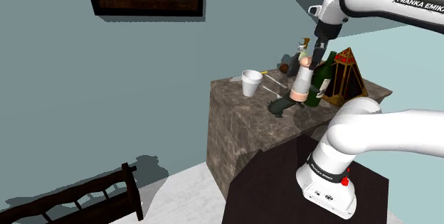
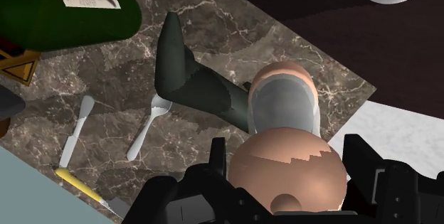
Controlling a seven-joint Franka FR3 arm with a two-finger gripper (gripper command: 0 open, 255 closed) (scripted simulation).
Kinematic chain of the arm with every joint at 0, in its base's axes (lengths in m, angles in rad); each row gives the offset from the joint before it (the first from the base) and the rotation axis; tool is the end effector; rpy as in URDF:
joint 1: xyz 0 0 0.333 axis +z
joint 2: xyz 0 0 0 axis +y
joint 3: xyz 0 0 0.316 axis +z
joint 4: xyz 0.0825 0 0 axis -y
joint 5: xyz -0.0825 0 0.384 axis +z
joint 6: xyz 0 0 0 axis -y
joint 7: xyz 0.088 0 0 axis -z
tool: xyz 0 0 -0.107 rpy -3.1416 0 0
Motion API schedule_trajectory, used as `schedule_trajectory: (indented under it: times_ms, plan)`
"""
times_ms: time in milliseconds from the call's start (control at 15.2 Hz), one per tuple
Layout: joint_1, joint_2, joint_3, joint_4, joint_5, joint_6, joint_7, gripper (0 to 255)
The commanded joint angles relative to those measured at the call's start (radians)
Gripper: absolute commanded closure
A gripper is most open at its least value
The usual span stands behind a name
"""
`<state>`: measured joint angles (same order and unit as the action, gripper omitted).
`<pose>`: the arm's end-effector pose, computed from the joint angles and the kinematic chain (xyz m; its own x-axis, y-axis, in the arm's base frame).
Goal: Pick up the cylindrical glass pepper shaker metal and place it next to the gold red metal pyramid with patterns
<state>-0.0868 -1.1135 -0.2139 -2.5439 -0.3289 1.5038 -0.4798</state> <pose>0.1998 -0.1221 0.5741 0.9668 0.2556 -0.0066 0.2537 -0.9559 0.1478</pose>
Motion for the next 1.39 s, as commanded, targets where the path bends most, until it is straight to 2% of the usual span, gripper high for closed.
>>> schedule_trajectory:
  times_ms: [0, 1320]
  plan:
    - [0.003, 0.012, 0.006, 0.031, 0.006, -0.019, -0.003, 255]
    - [0.018, 0.161, 0.043, 0.378, 0.041, -0.215, -0.042, 255]
